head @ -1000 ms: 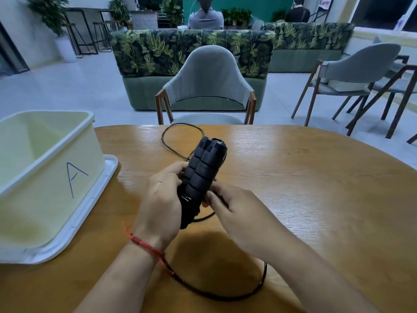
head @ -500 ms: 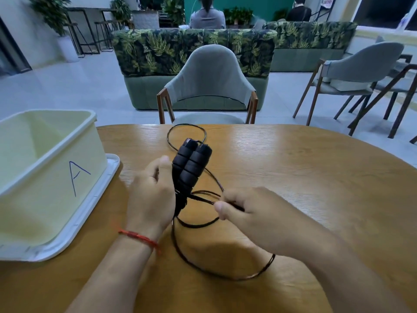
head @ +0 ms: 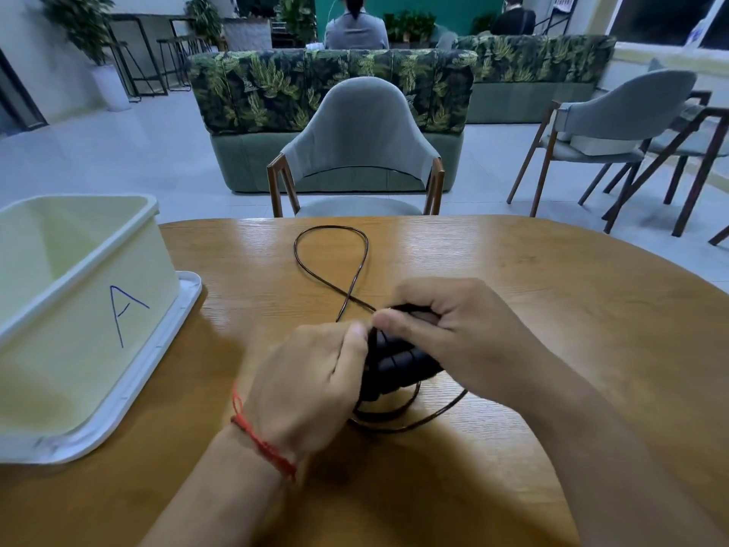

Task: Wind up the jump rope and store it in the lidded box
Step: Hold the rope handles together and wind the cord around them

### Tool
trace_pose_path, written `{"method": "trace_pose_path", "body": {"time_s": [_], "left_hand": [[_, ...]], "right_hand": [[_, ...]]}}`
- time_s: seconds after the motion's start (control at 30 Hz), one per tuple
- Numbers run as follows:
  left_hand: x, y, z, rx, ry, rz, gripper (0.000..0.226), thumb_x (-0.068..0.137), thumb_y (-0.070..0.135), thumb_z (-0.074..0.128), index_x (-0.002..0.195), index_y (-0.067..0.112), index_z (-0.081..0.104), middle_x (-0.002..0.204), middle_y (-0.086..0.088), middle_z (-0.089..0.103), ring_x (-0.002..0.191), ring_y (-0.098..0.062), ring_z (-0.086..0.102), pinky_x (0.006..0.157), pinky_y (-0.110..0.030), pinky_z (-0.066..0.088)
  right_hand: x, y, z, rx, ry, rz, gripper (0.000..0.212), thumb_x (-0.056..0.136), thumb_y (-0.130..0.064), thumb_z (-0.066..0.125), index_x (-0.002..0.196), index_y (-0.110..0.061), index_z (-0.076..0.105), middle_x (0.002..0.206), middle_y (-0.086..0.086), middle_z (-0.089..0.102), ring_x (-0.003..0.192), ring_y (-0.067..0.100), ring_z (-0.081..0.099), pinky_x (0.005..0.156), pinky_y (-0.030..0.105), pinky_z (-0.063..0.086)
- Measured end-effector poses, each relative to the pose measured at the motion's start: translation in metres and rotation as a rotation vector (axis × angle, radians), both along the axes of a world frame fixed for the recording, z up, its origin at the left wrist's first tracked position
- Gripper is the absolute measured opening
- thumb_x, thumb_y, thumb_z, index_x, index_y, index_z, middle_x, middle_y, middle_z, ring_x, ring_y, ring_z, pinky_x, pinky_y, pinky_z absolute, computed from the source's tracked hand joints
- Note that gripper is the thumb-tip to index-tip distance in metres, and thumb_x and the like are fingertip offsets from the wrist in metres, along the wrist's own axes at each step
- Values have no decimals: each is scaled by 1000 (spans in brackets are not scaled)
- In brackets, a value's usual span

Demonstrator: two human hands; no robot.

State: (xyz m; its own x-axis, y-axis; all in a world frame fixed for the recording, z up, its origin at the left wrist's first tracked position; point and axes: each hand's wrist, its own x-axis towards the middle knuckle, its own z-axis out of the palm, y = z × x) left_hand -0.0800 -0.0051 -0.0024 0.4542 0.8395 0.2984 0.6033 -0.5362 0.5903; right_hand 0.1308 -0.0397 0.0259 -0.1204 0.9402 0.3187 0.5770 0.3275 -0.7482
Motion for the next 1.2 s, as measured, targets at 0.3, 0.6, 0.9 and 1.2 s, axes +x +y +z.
{"method": "trace_pose_path", "body": {"time_s": [0.3, 0.6, 0.9, 1.2], "left_hand": [[5, -9, -3, 209, -42, -265, 18, 105, 42, 46, 93, 35, 57, 68, 18, 56, 61, -10, 56, 55, -38, 47], [4, -13, 2, -96, -634, -277, 24, 100, 29, 54, 117, 18, 68, 74, -11, 67, 58, -29, 59, 51, -36, 45], [-3, 15, -6, -127, -688, 164, 51, 105, 60, 52, 90, 18, 77, 69, -14, 72, 61, -37, 72, 50, -48, 57], [-3, 18, -8, -73, -674, 312, 52, 80, 82, 71, 95, 33, 66, 80, 19, 70, 65, -6, 65, 59, -38, 59]], "right_hand": [[12, 0, 7, -81, 127, 99, 21, 81, -31, 97, 69, -29, 79, 67, 5, 73, 62, 4, 60, 61, 23, 46], [14, 14, -16, -382, 586, 208, 13, 88, -7, 75, 78, -16, 73, 73, -6, 72, 66, 7, 65, 65, 23, 51], [-25, 9, -41, -237, 193, 36, 20, 114, -38, 57, 117, -41, 77, 111, -21, 80, 111, 0, 71, 100, 39, 55], [-35, 3, -35, -408, 206, 45, 29, 117, -33, 50, 121, -23, 77, 64, -18, 65, 61, 1, 59, 66, 28, 49]]}}
